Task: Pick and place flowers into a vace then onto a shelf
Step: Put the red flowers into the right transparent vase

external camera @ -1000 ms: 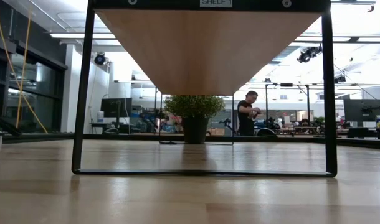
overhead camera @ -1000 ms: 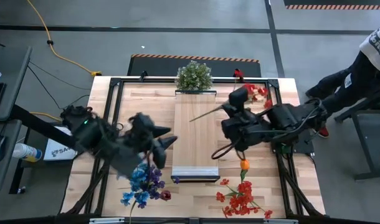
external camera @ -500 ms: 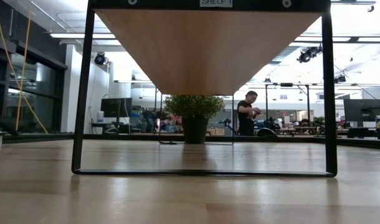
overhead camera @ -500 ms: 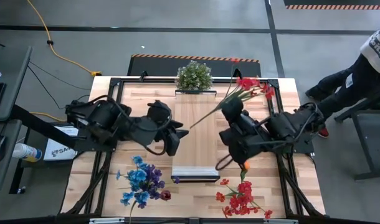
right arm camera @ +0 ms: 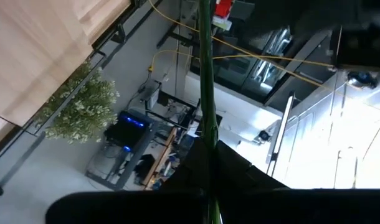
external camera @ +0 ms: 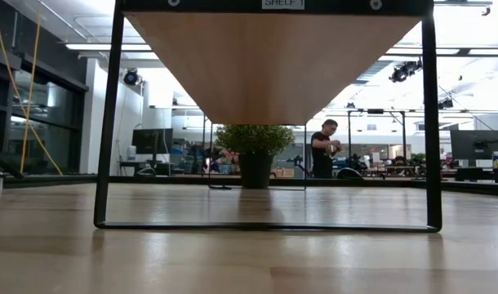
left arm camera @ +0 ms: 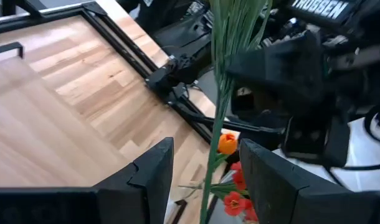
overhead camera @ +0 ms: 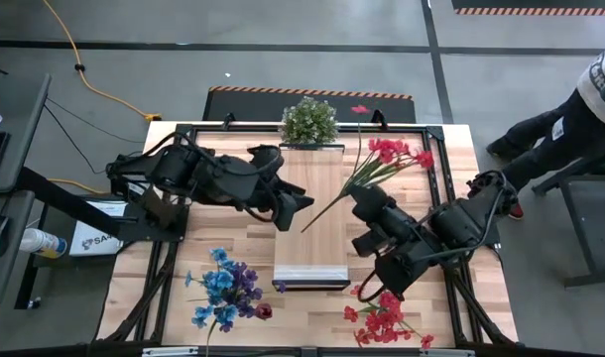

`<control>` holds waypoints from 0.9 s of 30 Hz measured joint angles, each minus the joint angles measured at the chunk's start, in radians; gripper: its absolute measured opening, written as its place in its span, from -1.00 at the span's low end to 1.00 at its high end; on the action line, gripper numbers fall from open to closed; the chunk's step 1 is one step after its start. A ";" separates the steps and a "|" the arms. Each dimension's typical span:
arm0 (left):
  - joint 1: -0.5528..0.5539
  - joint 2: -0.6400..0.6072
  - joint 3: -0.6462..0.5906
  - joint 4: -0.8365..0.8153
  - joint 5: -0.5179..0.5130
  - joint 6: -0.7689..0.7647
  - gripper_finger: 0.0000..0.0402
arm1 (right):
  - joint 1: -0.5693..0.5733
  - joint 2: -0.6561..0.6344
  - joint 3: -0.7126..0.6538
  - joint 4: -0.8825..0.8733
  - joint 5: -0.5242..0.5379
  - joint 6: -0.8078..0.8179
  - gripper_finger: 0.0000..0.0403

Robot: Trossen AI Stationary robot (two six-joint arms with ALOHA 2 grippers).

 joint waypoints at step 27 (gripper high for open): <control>0.016 0.046 -0.001 0.017 0.100 -0.092 0.08 | -0.036 0.017 0.000 0.259 0.010 -0.255 -1.00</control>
